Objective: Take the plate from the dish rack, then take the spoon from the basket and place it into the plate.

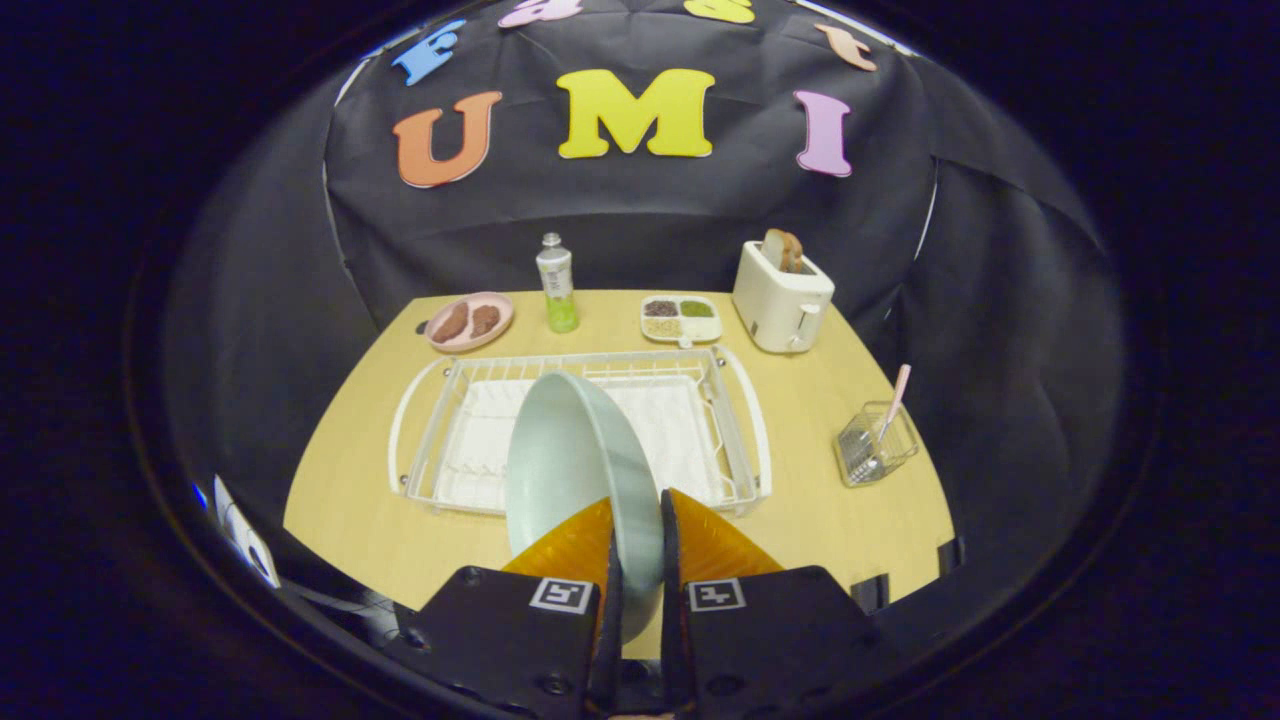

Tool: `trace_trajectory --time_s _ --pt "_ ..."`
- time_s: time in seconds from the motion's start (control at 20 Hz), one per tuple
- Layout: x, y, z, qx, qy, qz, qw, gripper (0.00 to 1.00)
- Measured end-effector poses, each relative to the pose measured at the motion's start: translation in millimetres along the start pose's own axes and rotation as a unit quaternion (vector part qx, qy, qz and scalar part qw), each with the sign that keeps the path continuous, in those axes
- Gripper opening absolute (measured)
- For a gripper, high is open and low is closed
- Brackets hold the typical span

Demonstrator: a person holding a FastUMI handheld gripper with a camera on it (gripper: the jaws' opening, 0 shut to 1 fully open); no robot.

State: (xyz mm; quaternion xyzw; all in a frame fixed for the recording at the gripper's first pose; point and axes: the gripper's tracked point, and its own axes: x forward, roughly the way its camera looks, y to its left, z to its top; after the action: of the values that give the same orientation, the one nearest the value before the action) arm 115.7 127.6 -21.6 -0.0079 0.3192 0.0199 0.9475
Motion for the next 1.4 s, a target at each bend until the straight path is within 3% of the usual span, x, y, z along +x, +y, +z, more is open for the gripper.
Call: trace_trajectory --time_s 0.1,0.2,0.35,0.5,0.85,1.2,1.4 --pt "6 7 -37 0.036 0.014 0.06 0.997 0.21" --pt "17 4 -66 0.066 0.029 0.091 0.993 0.21" --pt "45 -9 -99 0.096 0.044 0.093 0.99 0.21" --pt "72 -31 -119 0.107 0.055 0.067 0.991 0.21" --pt "109 -54 -148 0.142 0.072 0.14 0.977 0.23" --pt "126 -70 -162 0.112 0.068 0.135 0.982 0.37" --pt "113 -84 -138 0.086 0.014 0.126 0.988 0.37"
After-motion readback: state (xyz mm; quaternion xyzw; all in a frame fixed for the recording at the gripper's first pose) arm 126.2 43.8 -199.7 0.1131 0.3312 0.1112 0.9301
